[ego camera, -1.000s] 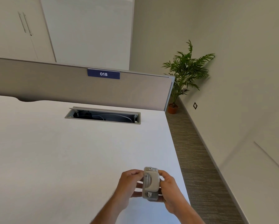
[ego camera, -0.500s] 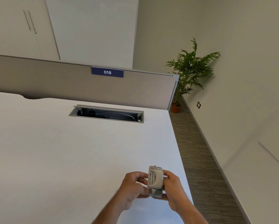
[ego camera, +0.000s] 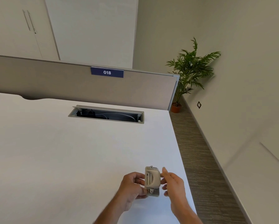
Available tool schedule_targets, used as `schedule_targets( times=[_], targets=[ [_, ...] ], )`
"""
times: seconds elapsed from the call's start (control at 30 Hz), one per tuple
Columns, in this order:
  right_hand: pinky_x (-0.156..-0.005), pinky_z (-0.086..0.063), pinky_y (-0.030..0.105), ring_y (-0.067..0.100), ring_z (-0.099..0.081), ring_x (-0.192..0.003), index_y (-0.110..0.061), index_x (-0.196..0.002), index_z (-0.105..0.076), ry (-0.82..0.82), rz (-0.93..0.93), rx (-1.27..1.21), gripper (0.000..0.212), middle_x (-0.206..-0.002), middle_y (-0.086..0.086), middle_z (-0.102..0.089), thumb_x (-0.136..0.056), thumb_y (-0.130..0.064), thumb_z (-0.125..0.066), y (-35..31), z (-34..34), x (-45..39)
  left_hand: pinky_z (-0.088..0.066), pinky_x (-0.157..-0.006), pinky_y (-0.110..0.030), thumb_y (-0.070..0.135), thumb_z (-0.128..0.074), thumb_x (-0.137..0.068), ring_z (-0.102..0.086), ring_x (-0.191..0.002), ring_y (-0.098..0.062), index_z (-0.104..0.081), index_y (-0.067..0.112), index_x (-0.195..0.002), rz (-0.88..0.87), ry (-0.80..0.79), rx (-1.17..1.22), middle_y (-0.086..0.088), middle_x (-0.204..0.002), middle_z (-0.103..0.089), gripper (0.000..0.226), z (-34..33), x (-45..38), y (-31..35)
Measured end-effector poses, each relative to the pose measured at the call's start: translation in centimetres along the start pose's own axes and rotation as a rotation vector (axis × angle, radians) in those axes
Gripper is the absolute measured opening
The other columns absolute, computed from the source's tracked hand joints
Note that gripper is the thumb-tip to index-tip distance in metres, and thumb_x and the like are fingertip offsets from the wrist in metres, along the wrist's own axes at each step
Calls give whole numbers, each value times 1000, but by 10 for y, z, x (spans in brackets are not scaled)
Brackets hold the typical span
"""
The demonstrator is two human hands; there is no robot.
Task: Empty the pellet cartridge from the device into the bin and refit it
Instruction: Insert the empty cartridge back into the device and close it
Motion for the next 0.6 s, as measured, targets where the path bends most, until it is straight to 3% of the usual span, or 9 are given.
schedule_targets(
  times=[0.1, 0.2, 0.3, 0.37, 0.43, 0.53, 0.6],
  targets=[
    [-47, -42, 28, 12, -56, -50, -5, -78, -78, -110, -23, 85, 18, -66, 5, -74, -88, -20, -76, 2, -9, 2, -62, -59, -34, -29, -62, -70, -68, -73, -26, -67, 5, -102, -1, 21, 2, -15, -91, -65, 46, 4, -2, -5],
    [-45, -42, 26, 15, -53, -49, -1, -77, -76, -132, -42, 110, 14, -61, 7, -72, -89, -7, -73, 6, -16, -3, -64, -65, -35, -19, -72, -66, -71, -79, -26, -69, 10, -103, -22, 34, -54, -14, -93, -68, 47, 6, -5, -13],
    [-43, -41, 24, 18, -50, -50, 4, -79, -74, -131, -92, 75, 12, -63, 13, -67, -88, -3, -72, 9, -19, -8, -66, -72, -44, -1, -80, -65, -68, -69, -15, -72, 17, -97, -104, 103, -208, -3, -83, -72, 38, 13, -9, -15],
    [-43, -41, 23, 17, -48, -47, 3, -76, -73, -134, -116, 71, 12, -57, 9, -63, -87, -2, -74, 14, -20, -10, -63, -77, -40, 9, -79, -77, -67, -68, -5, -73, 24, -95, -263, 245, -405, 10, -79, -73, 24, 23, -11, -11],
    [-43, -41, 23, 16, -47, -45, -2, -68, -70, -147, -135, 94, 19, -50, 5, -59, -86, -3, -75, 19, -23, -11, -57, -84, -34, 25, -75, -85, -66, -91, -7, -71, 26, -105, -459, 349, -697, 16, -92, -72, 20, 30, -9, -6],
    [-42, -42, 23, 16, -47, -44, -6, -60, -66, -150, -152, 97, 27, -47, 4, -55, -85, -3, -77, 28, -25, -12, -57, -89, -36, 44, -70, -87, -65, -106, -20, -70, 19, -115, -697, 363, -1126, 7, -109, -73, 37, 33, -9, -9],
    [-41, -43, 23, 15, -46, -43, -7, -58, -65, -154, -180, 81, 30, -47, 4, -54, -84, -4, -78, 33, -26, -11, -58, -95, -42, 58, -59, -89, -68, -111, -24, -71, 16, -119, -704, 367, -1317, 1, -117, -74, 52, 34, -7, -12]
  ],
)
Point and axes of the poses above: each hand's wrist, its own x-axis away from the middle knuckle, its own z-axis out of the back of the hand, y = z × x, the point moved 5 cm from there along -x, towards the middle knuckle
